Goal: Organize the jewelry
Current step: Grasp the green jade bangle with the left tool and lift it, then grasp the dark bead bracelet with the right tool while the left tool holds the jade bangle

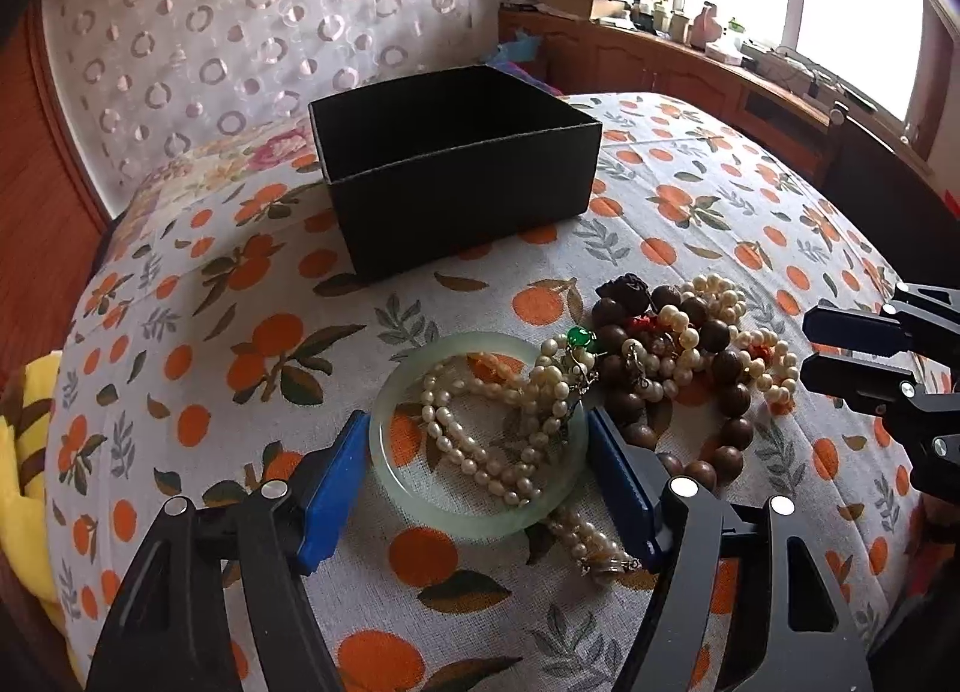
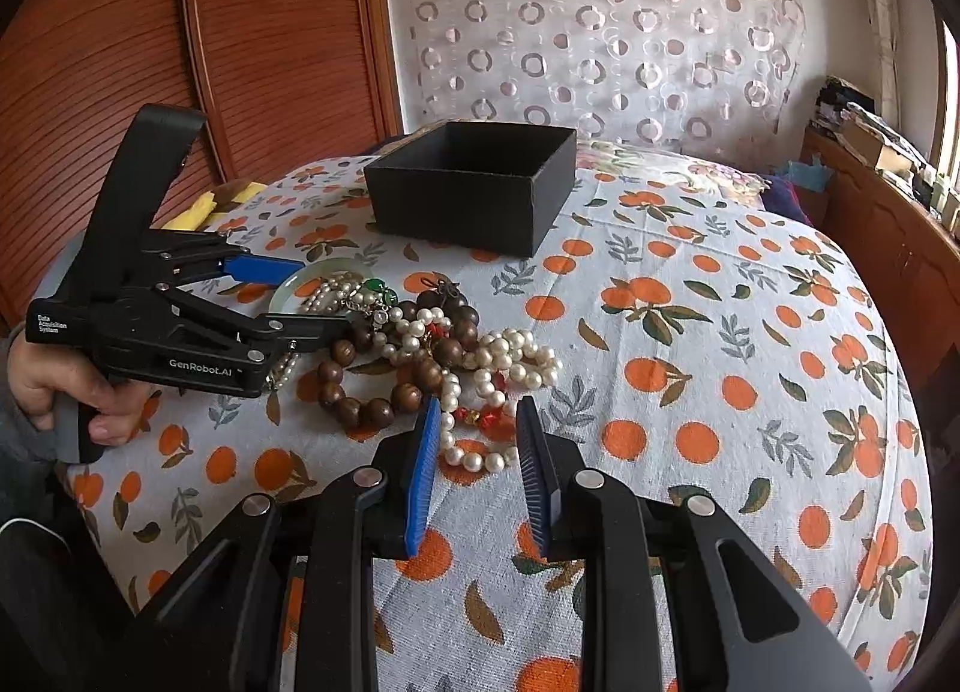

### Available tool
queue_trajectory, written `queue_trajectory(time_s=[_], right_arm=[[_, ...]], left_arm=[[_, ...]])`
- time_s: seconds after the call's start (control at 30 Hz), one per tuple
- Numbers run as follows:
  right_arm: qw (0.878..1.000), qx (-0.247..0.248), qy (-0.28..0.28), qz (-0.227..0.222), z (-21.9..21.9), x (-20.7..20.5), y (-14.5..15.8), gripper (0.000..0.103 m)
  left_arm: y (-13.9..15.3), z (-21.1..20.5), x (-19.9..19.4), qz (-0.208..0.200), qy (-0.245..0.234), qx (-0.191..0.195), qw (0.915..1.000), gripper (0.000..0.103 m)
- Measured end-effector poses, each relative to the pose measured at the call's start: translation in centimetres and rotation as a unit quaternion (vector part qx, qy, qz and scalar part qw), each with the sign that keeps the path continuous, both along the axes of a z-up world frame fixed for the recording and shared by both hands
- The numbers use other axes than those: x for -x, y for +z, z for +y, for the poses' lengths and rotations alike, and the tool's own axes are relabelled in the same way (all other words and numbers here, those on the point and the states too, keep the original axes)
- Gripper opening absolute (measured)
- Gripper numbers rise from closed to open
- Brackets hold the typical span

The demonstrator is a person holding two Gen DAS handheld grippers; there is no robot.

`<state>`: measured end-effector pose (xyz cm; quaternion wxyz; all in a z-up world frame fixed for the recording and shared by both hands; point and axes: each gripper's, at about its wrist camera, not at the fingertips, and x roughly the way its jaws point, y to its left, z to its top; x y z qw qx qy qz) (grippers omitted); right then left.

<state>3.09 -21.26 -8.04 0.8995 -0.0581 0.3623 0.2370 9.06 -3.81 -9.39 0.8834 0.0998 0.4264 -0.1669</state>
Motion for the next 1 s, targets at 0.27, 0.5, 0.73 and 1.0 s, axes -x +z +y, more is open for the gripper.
queue_trajectory(time_s=[0.27,0.5,0.73,1.0], right_arm=[[1.0,0.002,0.001,0.0,0.2,0.0,-0.3,0.028],[1.0,0.004,0.003,-0.001,0.7,-0.1,-0.2,0.028],[1.0,0.008,0.015,-0.006,1.7,-0.8,0.6,0.028],[0.999,0.013,0.032,-0.005,3.1,-3.3,1.0,0.028]], left_arm=[[2.3,0.8,1.6,-0.039,0.013,0.029,0.9987,0.068],[5.8,1.3,3.1,-0.078,0.013,0.054,0.9954,0.068],[7.9,2.2,4.0,-0.107,0.021,0.051,0.9928,0.069],[7.6,3.8,4.2,-0.103,0.036,0.059,0.9922,0.069]])
